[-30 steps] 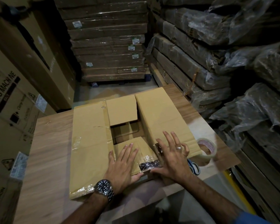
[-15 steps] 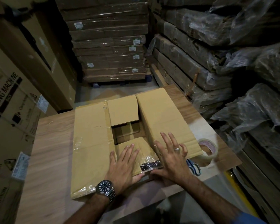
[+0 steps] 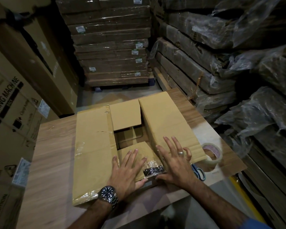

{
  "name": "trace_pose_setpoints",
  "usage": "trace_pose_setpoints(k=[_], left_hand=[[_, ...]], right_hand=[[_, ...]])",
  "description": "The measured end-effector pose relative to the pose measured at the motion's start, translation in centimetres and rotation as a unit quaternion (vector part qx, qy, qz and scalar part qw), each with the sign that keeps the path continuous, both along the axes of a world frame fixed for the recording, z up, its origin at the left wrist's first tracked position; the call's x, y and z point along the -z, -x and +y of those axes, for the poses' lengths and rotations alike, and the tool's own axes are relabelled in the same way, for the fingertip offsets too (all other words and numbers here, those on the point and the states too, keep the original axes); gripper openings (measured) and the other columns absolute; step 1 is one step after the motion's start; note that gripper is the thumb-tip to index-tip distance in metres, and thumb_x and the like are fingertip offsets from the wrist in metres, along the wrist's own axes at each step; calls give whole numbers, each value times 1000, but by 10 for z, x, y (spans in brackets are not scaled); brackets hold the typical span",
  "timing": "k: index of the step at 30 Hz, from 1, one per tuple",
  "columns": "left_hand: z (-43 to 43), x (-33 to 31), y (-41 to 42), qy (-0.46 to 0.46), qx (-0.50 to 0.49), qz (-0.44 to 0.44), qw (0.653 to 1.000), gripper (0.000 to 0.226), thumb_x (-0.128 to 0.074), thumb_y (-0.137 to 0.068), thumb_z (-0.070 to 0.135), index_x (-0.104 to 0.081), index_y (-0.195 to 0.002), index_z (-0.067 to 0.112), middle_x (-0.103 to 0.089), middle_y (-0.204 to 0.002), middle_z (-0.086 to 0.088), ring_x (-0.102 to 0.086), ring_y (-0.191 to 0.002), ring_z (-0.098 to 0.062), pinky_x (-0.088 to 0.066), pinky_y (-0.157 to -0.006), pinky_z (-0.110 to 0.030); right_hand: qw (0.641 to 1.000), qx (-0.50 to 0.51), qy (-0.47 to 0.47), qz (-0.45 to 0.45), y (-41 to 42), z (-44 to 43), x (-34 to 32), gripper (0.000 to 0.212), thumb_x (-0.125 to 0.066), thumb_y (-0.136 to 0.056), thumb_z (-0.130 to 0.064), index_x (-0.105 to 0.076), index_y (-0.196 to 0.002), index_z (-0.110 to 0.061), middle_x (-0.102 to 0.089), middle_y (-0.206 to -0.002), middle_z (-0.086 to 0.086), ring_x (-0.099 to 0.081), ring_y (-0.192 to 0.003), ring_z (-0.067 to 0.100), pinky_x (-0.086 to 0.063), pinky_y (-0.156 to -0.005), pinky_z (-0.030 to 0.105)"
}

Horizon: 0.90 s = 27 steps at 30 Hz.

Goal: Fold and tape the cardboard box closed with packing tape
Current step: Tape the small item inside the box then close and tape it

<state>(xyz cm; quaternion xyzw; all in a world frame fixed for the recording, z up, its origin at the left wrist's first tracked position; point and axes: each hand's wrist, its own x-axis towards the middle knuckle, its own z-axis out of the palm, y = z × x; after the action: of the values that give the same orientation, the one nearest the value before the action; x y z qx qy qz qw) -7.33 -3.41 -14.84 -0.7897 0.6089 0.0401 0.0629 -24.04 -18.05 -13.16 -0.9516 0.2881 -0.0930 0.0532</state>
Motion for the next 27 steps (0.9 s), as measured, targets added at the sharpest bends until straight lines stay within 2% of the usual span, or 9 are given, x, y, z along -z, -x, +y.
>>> trace_pose_setpoints(k=[6, 9, 12, 14, 16, 19, 21, 23, 27], left_hand=[[0, 1, -1, -11, 8, -2, 1000, 73, -34, -80, 75, -43, -141, 35, -46, -147, -12, -53, -128, -29, -42, -84, -73], [-1, 0, -2, -15, 5, 2, 1000, 75, -34, -80, 76, -43, -141, 32, -46, -146, -12, -53, -127, -29, -41, -85, -74], [-1, 1, -2, -14, 2, 7, 1000, 77, -34, -80, 75, -45, -140, 27, -48, -145, -11, -54, -126, -29, -41, -85, -73], [-1, 3, -3, -9, 1, 6, 1000, 77, -29, -84, 75, -46, -139, 23, -49, -144, -11, -55, -126, -28, -42, -86, -72], [0, 4, -3, 1, 0, 7, 1000, 78, -22, -87, 75, -44, -138, 20, -51, -143, -10, -55, -126, -27, -44, -85, -71], [3, -3, -2, 24, -11, 36, 999, 86, -19, -83, 82, -43, -138, 20, -53, -141, -5, -54, -127, -24, -46, -87, -67], [7, -8, -2, 86, -15, 88, 992, 96, -32, -74, 90, -39, -141, 24, -45, -147, 3, -43, -136, -18, -37, -103, -63], [12, -13, -3, 158, -61, 219, 961, 103, -47, -63, 91, -34, -145, 29, -36, -148, 14, -31, -139, -9, -25, -114, -50], [22, -26, -8, 290, -143, 363, 874, 90, -62, -60, 81, -41, -136, 37, -52, -124, 22, -51, -112, 6, -42, -93, -15]], right_hand=[[997, 29, 27, -67, 26, -15, 5, 107, -63, -46, -84, -39, -136, -33, -29, -154, 5, -22, -142, 28, -34, -96, 54], [955, 207, -47, -209, 38, -26, 1, 93, -59, -59, -82, -43, -134, -28, -38, -146, 7, -32, -137, 30, -32, -101, 55], [813, 390, -245, -356, 50, -37, 4, 90, -64, -57, -76, -46, -128, -23, -46, -132, 8, -42, -125, 33, -40, -99, 52], [706, 407, -380, -438, 52, -38, 6, 78, -69, -66, -67, -52, -121, -13, -60, -110, 10, -53, -114, 41, -49, -83, 38], [609, 397, -492, -479, 51, -35, 9, 60, -67, -82, -49, -57, -114, 0, -65, -100, 22, -58, -107, 44, -44, -68, 28], [493, 387, -619, -473, 45, -22, 0, 39, -67, -78, -54, -61, -96, -20, -61, -94, 10, -55, -79, 20, -34, -56, 24], [520, 367, -596, -490, 40, -15, -7, 31, -67, -78, -51, -59, -92, -24, -60, -87, 6, -49, -72, 14, -33, -54, 24], [598, 320, -509, -530, 36, -7, -19, 23, -68, -84, -38, -63, -94, -17, -69, -93, 16, -60, -80, 21, -44, -60, 27], [782, 168, -353, -486, 27, 13, -44, 28, -75, -76, -44, -68, -97, -27, -71, -95, -7, -65, -95, 16, -52, -80, 28]])
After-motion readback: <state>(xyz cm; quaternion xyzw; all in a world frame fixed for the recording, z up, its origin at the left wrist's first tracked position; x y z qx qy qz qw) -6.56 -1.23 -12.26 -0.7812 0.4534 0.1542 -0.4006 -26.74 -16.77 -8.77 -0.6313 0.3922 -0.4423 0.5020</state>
